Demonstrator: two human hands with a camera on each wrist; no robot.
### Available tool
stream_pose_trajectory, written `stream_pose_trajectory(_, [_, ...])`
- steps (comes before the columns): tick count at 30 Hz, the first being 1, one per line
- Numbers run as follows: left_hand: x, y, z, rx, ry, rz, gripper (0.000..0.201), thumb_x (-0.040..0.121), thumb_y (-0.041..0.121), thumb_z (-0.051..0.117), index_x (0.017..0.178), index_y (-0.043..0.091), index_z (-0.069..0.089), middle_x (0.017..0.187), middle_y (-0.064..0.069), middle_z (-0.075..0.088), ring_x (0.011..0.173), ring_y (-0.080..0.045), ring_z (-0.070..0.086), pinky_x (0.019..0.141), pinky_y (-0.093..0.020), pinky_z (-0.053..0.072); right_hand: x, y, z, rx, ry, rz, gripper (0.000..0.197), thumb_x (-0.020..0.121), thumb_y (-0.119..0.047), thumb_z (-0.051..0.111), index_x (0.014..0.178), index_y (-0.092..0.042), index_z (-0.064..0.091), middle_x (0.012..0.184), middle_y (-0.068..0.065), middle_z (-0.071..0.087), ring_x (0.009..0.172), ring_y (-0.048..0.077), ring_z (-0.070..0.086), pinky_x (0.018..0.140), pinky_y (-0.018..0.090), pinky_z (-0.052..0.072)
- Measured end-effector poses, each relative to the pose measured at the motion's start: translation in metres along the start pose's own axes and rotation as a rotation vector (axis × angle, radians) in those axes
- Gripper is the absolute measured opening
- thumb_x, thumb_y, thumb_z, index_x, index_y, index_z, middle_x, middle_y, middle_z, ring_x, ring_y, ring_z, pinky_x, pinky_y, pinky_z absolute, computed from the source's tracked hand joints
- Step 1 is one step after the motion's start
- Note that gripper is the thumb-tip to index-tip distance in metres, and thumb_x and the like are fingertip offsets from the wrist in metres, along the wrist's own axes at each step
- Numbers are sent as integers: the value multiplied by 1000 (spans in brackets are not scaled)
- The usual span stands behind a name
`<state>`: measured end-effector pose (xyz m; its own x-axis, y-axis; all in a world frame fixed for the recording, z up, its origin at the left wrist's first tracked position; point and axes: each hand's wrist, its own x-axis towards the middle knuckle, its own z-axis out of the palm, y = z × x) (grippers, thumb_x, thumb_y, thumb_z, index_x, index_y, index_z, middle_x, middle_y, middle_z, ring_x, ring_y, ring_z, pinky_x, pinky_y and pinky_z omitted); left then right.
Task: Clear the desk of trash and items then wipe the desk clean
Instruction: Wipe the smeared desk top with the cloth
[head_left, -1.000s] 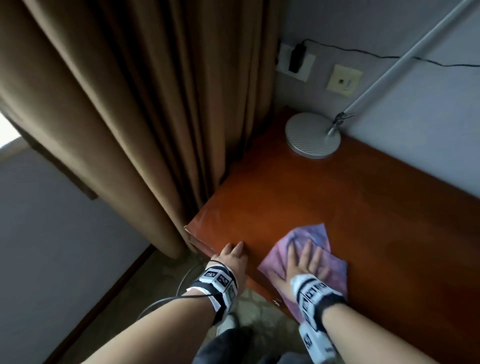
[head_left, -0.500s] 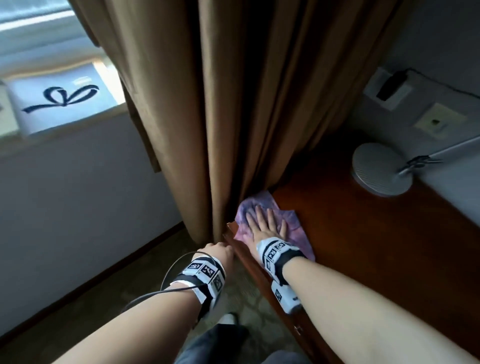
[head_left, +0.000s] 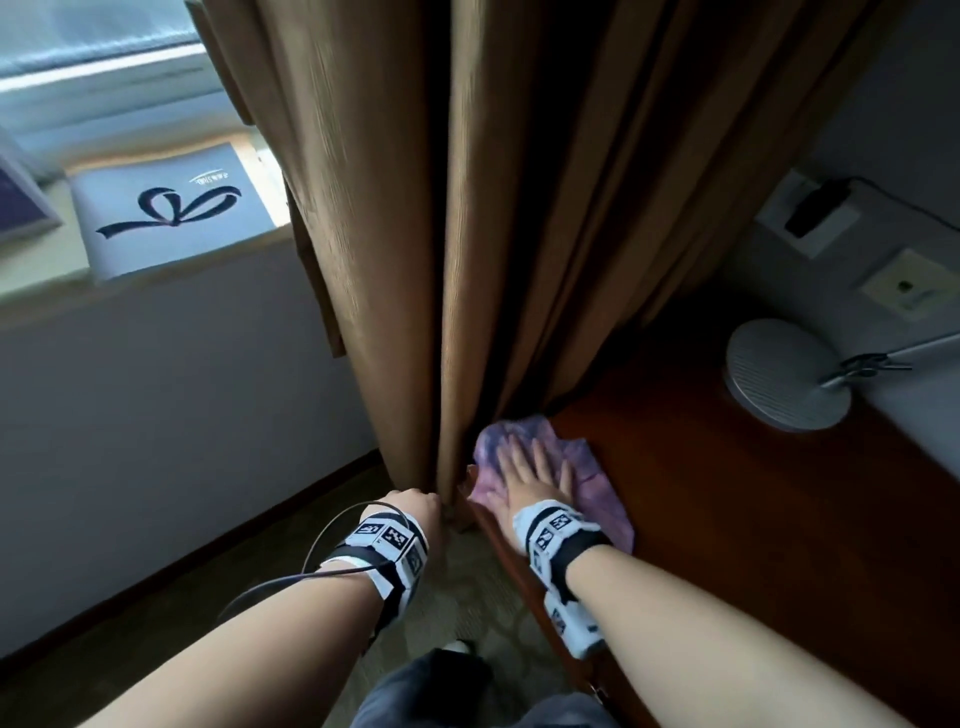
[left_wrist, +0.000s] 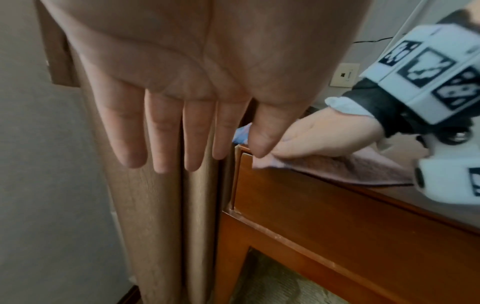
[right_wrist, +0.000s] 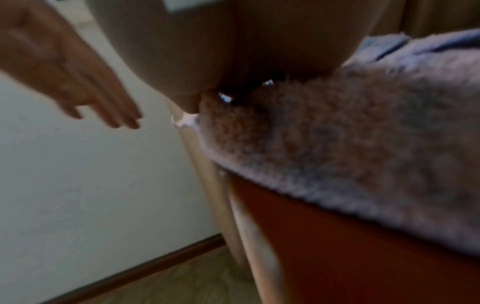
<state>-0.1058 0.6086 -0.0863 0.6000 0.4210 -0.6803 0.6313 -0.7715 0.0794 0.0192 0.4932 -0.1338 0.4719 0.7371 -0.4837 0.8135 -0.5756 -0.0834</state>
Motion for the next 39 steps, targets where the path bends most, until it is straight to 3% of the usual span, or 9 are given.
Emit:
stream_pose_trajectory(4, [11,12,-5,-39,76,48,51,85,52,54,123,18,55,126,-6,56,122,-29,50,96,-36,46,-27,4,28,92,-109,-94,71,80,-70,34,138,-30,41,147,-14,43,135,16,40,106,45,23])
stream_pose_trajectory(6, [23,25,-8,-33,99,117,65,85,52,55,140,22,39,142,-5,43,132,-28,39,104,-41,41,-45,25,26,116,-73,-107,70,80,-72,35,138,-33,44,149,-16,39,138,13,38,110,39,17])
stream_pose_trajectory(9, [35,63,-13,68,127,274,81,89,46,54,152,22,9,160,-3,7,146,-26,11,116,-41,25,-59,53,6,238,65,-117,84,76,-73,15,149,-33,29,159,-13,14,147,5,7,112,28,-4])
stream_pose_trajectory(11, [35,96,-13,166,143,389,85,90,48,51,153,22,0,160,-2,-6,148,-25,-3,119,-40,14,-74,70,-5,400,151,-9,92,69,-70,7,150,-31,28,159,-12,16,147,4,7,115,28,-1])
stream_pose_trajectory(14, [39,145,6,300,29,515,85,90,53,48,153,22,0,160,-7,-10,147,-29,-10,120,-45,5,-116,103,-1,517,257,236,76,82,-65,22,147,-29,34,157,-10,25,146,8,18,115,33,14])
stream_pose_trajectory(20, [65,213,44,451,9,510,80,94,47,40,153,13,-2,156,-20,-16,144,-35,-17,119,-47,3,-243,158,82,590,-17,821,66,96,-49,43,153,-32,14,162,-4,-2,149,17,2,119,36,14])
stream_pose_trajectory(24, [86,259,18,500,81,567,81,94,44,42,152,11,-4,157,-19,-13,146,-35,-10,118,-45,1,-306,172,123,697,-115,999,80,92,-49,52,153,-33,4,160,-4,-18,148,20,-9,119,45,19])
stream_pose_trajectory(32, [62,294,63,936,123,669,69,97,38,34,152,9,6,158,-15,6,143,-44,-5,117,-52,-4,-320,204,122,712,-272,927,115,76,-53,73,151,-37,-12,154,-4,-34,145,27,-23,116,58,8])
stream_pose_trajectory(39, [-18,301,122,563,-47,581,93,87,43,58,153,13,-2,158,-13,-14,146,-30,-13,116,-50,11,-313,220,127,658,-349,890,129,64,-63,76,148,-39,-19,151,-3,-39,144,32,-23,113,63,13])
